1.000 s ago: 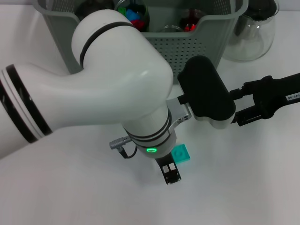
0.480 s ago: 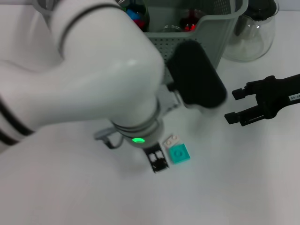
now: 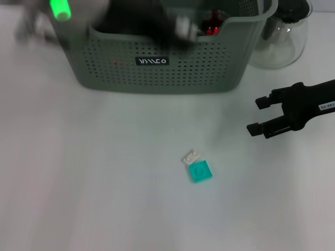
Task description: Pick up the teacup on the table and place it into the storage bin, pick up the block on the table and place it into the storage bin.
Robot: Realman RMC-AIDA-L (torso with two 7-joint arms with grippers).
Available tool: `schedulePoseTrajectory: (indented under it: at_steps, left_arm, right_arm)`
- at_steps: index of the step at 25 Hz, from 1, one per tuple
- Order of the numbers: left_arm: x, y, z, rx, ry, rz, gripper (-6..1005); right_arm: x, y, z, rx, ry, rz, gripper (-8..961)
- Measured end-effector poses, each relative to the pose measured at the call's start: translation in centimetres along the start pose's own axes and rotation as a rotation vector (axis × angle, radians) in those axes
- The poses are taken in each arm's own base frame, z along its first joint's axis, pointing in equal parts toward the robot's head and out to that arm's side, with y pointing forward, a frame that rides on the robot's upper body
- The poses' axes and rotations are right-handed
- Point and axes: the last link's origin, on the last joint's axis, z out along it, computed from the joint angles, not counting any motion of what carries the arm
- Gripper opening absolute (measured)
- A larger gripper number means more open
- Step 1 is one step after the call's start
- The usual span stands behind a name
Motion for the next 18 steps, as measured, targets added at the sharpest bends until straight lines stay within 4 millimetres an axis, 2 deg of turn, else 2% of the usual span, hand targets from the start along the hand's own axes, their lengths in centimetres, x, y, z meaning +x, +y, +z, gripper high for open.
schedulePoseTrajectory:
  at_steps: [2,4,7,9,13,16,18]
  left_arm:
    - [2.0,-1.9,-1.2,0.041,0.131,0.009,412]
    - [3.8,-4.0,-1.5,0.105,0.226,0.010,412]
    - [5.5,-7.5,-0.4,0.203,0.285,-0.017,413]
    - [5.9,-10.4,2.0,0.253,0.254,-0.060,413]
    - [5.2,-14.5,6.7,0.313,0.149,-0.134,413]
    - [3.5,-16.6,9.7,0.349,0.054,-0.187,413]
    - [2.7,-16.9,10.4,0.358,0.028,-0.204,413]
  right_arm:
    - [-0.1,0.0,0.1,0.003,-0.009,0.004,923]
    - [-0.2,0.1,0.3,0.000,-0.022,0.009,923]
    - [-0.3,0.2,0.5,-0.001,-0.035,0.015,922]
    - [-0.4,0.2,0.6,0.000,-0.041,0.019,923]
    - [-0.6,0.2,0.7,0.000,-0.046,0.021,923]
    - [-0.6,0.2,0.6,0.000,-0.049,0.021,924]
    - [-0.6,0.2,0.6,0.001,-0.049,0.022,923]
